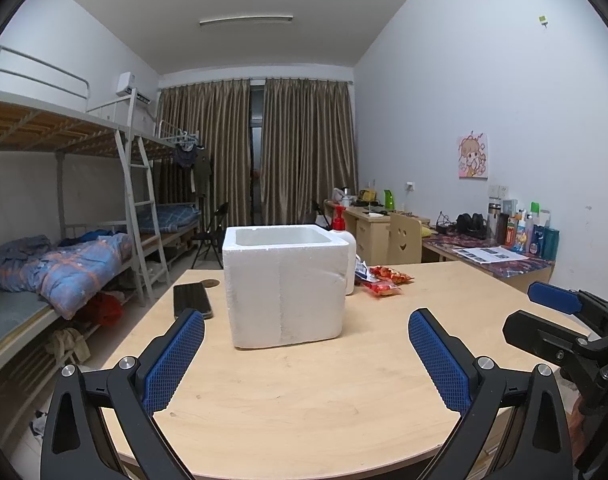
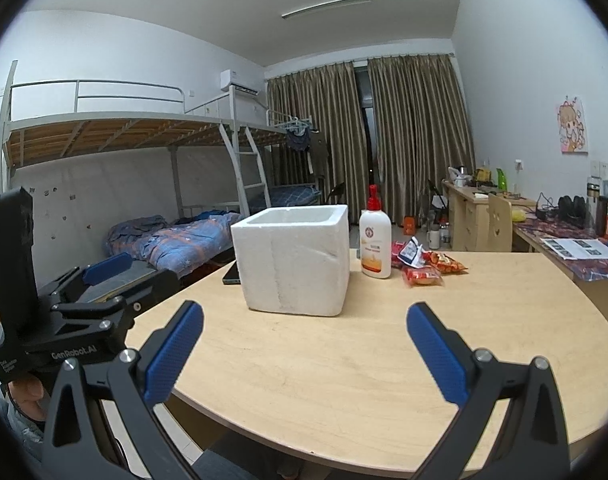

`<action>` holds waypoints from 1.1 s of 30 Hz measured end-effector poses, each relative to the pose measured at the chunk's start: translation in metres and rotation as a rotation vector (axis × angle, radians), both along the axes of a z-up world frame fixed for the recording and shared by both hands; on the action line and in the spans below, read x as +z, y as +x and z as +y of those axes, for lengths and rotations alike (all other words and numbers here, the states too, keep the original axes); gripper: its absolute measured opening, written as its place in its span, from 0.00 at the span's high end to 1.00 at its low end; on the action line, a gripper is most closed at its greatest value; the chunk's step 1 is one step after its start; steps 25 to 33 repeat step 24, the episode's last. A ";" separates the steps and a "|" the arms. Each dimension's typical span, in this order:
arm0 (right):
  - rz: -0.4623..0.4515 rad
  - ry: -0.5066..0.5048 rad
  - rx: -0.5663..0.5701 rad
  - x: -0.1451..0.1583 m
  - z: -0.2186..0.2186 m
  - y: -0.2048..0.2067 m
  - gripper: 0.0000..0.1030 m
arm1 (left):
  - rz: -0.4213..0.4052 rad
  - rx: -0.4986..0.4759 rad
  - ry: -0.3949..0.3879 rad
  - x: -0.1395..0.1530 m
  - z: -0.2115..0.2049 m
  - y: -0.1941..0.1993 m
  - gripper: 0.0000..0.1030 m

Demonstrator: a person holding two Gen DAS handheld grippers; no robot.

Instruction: Organize soft objects

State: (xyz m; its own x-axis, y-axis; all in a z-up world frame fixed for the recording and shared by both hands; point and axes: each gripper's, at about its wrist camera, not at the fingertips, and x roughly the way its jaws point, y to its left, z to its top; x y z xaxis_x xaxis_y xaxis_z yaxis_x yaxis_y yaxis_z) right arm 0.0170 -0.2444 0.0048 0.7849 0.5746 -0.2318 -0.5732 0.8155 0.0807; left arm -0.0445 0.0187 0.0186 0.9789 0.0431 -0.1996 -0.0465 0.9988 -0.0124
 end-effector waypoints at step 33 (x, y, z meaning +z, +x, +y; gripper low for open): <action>-0.011 -0.014 -0.015 0.001 0.000 -0.003 0.00 | -0.006 0.006 0.021 0.004 -0.007 0.003 0.01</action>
